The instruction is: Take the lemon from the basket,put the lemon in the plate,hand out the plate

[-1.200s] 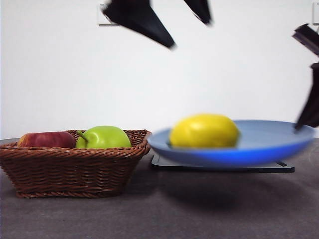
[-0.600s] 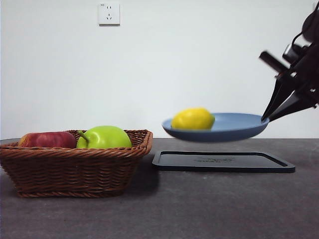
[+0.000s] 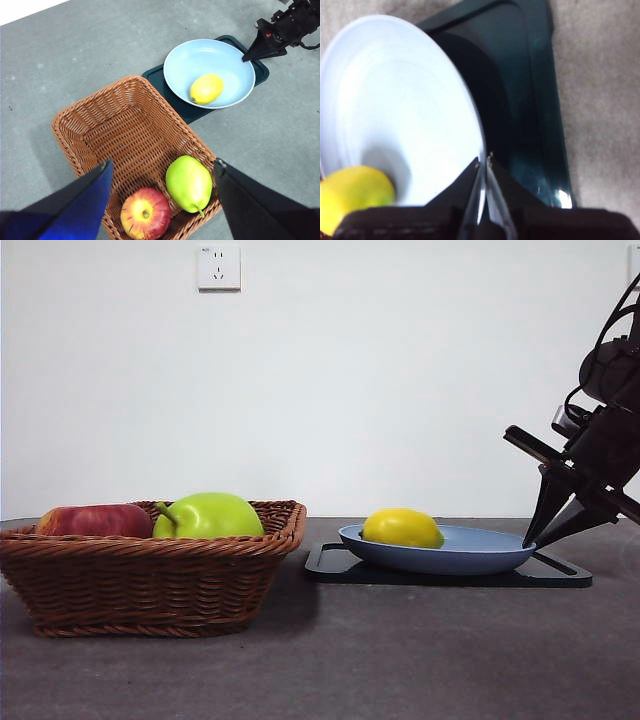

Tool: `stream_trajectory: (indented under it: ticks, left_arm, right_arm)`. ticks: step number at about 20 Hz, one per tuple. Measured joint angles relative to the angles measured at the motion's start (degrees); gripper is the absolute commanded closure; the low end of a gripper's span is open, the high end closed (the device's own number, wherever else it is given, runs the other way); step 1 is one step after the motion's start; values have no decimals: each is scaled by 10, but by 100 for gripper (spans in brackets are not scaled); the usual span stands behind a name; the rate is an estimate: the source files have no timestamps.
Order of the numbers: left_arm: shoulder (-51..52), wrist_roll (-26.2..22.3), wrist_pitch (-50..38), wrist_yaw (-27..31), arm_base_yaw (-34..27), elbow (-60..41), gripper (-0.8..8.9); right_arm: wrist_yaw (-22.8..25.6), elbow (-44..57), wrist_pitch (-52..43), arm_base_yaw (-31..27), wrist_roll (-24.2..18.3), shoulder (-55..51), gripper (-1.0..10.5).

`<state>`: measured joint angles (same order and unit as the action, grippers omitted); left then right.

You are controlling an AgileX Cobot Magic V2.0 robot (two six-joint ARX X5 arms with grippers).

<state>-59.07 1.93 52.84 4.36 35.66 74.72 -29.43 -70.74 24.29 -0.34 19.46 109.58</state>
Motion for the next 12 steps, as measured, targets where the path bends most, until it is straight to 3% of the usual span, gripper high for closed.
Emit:
stream_trajectory:
  ticks: [4,8,12]
  left_arm:
    - [0,0,-2,0,0,0,463]
    - [0,0,-15,0,0,0,464]
    - [0,-4,-55,24,0,0,465]
  right_arm:
    - [0,0,-2,0,-9,0,724]
    - [-1,0,2,0,-9,-9,726]
    - [-2,0,26,0,-22,-89,729]
